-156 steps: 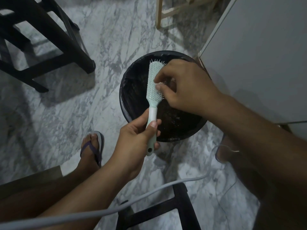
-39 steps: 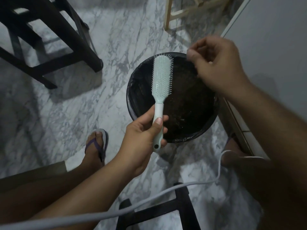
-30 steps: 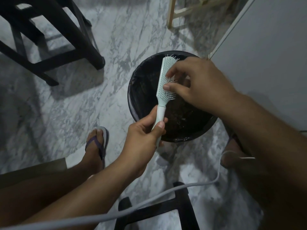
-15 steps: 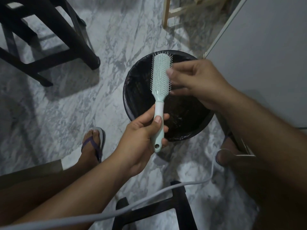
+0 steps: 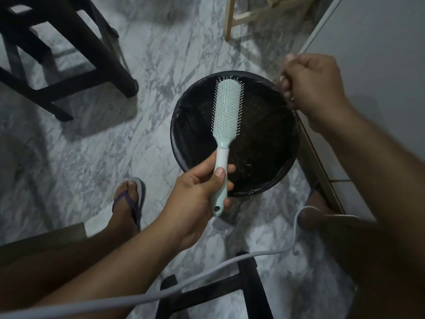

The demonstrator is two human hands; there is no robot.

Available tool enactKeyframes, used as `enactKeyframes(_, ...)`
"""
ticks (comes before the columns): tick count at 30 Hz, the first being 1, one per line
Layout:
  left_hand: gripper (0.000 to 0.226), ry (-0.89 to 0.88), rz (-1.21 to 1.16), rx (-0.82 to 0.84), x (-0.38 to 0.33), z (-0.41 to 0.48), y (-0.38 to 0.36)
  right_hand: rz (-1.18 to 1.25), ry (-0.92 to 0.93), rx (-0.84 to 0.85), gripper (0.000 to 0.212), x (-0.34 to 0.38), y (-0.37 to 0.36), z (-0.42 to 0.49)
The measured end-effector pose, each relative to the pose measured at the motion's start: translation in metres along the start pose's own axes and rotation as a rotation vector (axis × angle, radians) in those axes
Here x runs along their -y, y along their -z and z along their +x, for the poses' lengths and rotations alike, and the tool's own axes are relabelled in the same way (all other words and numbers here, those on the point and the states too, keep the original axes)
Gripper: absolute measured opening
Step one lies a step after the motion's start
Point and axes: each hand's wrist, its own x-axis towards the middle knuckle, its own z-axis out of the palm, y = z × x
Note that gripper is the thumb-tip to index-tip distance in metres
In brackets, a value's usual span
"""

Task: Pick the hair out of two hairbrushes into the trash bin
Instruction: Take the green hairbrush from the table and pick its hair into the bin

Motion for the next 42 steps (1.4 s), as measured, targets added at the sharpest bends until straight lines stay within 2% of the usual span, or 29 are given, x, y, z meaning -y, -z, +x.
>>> enactKeyframes(2,0.039,0.002,0.005,-0.012,0.0,0.0,-0.001,-0.041,0.153,0.03,0.053,-0.003,-0.007,-0.009)
enactKeyframes(3,0.039,0.002,0.003,-0.022,0.0,0.0,-0.002,-0.075,0.241,0.084,0.05,-0.004,-0.012,-0.014)
enactKeyframes(6,0.041,0.003,0.032,-0.038,0.001,0.001,-0.003,-0.292,0.439,0.265,0.022,-0.003,-0.022,-0.027)
enactKeyframes(9,0.043,0.0,0.124,-0.066,0.004,0.0,-0.003,-0.452,0.467,0.331,0.024,-0.003,-0.024,-0.031)
enactKeyframes(13,0.046,-0.078,0.303,-0.115,0.004,-0.001,0.002,-0.57,0.452,0.29,0.035,0.0,-0.023,-0.032)
enactKeyframes(16,0.048,-0.121,0.358,-0.115,0.004,0.001,0.005,-0.566,0.493,0.269,0.026,0.001,-0.023,-0.031)
enactKeyframes(18,0.046,-0.087,0.325,-0.092,0.004,0.0,0.002,-0.617,0.491,0.275,0.022,-0.001,-0.025,-0.03)
enactKeyframes(20,0.043,-0.03,0.223,-0.055,0.005,-0.001,-0.003,-0.607,0.475,0.264,0.022,-0.004,-0.026,-0.028)
enactKeyframes(22,0.04,0.009,0.113,-0.038,0.003,-0.001,-0.006,-0.45,0.415,0.19,0.025,-0.004,-0.023,-0.026)
enactKeyframes(25,0.037,0.065,-0.045,-0.049,0.0,0.002,-0.007,-0.205,0.21,0.076,0.025,-0.001,-0.014,-0.015)
enactKeyframes(28,0.036,0.085,-0.11,-0.05,-0.004,0.002,-0.005,0.046,-0.177,0.242,0.022,0.0,-0.015,-0.019)
enactKeyframes(30,0.036,0.091,-0.125,-0.037,-0.006,0.002,-0.005,0.204,-0.361,0.433,0.033,-0.005,-0.024,-0.029)
enactKeyframes(31,0.036,0.096,-0.127,-0.026,-0.005,0.001,-0.005,0.244,-0.38,0.511,0.036,-0.007,-0.028,-0.032)
enactKeyframes(33,0.037,0.106,-0.114,-0.006,-0.003,0.0,-0.006,0.311,-0.35,0.576,0.028,-0.008,-0.033,-0.034)
enactKeyframes(35,0.037,0.101,-0.097,0.01,-0.001,-0.002,-0.007,0.352,-0.323,0.522,0.016,-0.007,-0.032,-0.031)
enactKeyframes(38,0.037,0.069,-0.087,0.02,-0.004,-0.003,-0.006,0.281,-0.258,0.454,0.014,-0.003,-0.023,-0.024)
enactKeyframes(40,0.037,0.05,-0.08,-0.002,-0.007,-0.002,-0.005,0.276,-0.212,0.323,0.013,-0.003,-0.015,-0.014)
enactKeyframes(42,0.037,0.042,-0.076,-0.026,-0.008,-0.001,-0.002,0.317,-0.233,0.106,0.017,-0.004,-0.003,0.003)
